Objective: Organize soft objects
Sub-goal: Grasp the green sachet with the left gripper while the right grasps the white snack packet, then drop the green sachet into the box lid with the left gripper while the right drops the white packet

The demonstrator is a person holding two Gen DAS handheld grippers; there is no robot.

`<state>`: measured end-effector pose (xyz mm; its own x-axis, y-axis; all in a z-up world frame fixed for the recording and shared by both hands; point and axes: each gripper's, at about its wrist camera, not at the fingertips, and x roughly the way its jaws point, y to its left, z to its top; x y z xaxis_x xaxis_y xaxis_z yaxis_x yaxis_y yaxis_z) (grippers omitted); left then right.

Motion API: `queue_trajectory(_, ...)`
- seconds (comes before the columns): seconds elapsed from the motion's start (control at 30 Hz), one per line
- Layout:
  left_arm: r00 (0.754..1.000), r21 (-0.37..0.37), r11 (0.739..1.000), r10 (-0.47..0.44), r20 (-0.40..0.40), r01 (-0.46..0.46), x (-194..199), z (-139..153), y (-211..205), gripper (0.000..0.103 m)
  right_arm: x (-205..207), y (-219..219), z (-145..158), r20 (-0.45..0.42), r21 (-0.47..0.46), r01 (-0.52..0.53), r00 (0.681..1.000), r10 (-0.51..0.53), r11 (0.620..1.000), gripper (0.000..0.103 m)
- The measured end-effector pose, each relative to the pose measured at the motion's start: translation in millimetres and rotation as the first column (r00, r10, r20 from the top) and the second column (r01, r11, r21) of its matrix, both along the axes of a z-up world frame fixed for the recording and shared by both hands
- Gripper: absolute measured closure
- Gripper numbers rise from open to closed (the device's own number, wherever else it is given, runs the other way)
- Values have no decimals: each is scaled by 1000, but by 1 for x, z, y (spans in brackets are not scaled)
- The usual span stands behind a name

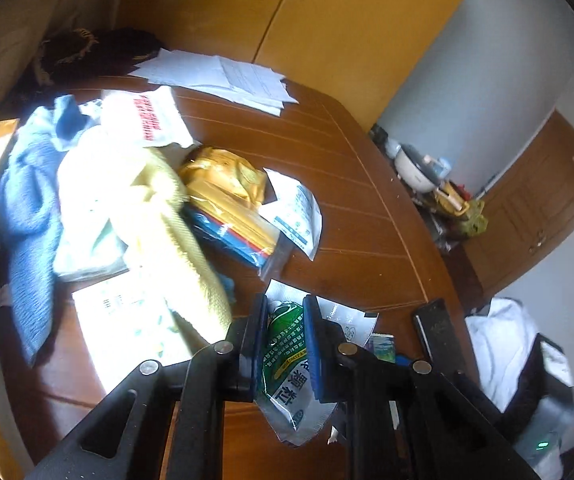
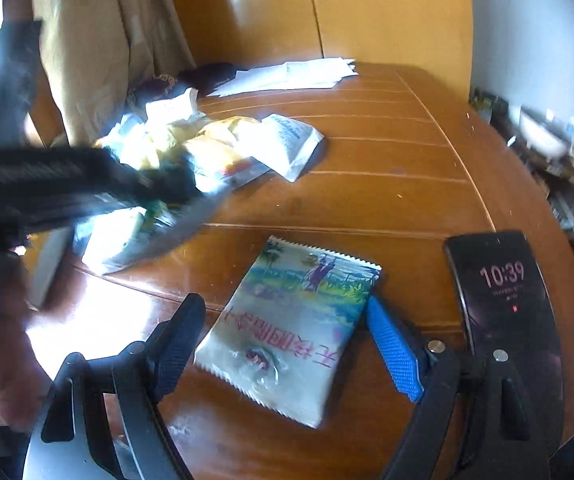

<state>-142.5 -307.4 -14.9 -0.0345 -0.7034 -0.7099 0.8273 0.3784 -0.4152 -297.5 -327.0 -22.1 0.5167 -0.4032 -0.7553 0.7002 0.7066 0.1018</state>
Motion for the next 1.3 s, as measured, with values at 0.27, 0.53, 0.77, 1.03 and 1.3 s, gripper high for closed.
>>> queue_trajectory(0.27,996,-53,995,88,-24,-89,21,15,42,86,11,18,-2,-71,-90,-17,997,10,996,34)
queue_trajectory(0.53,985,-94,982,159,-59,-164,42,27,80,86,14,33,11,20,-40,-60,998,61,997,51)
queue_trajectory(0.77,918,-132,911,397,23,-391,82,44,137,86,42,52,50,174,-50,-196,964,202,979,53)
queue_trajectory(1.03,798,-78,810,587,139,-582,121,31,177,86,143,71,85,253,-37,-446,862,440,894,53)
queue_trajectory(1.3,759,-30,777,622,190,-629,141,15,191,86,233,73,86,203,17,-541,826,526,841,53)
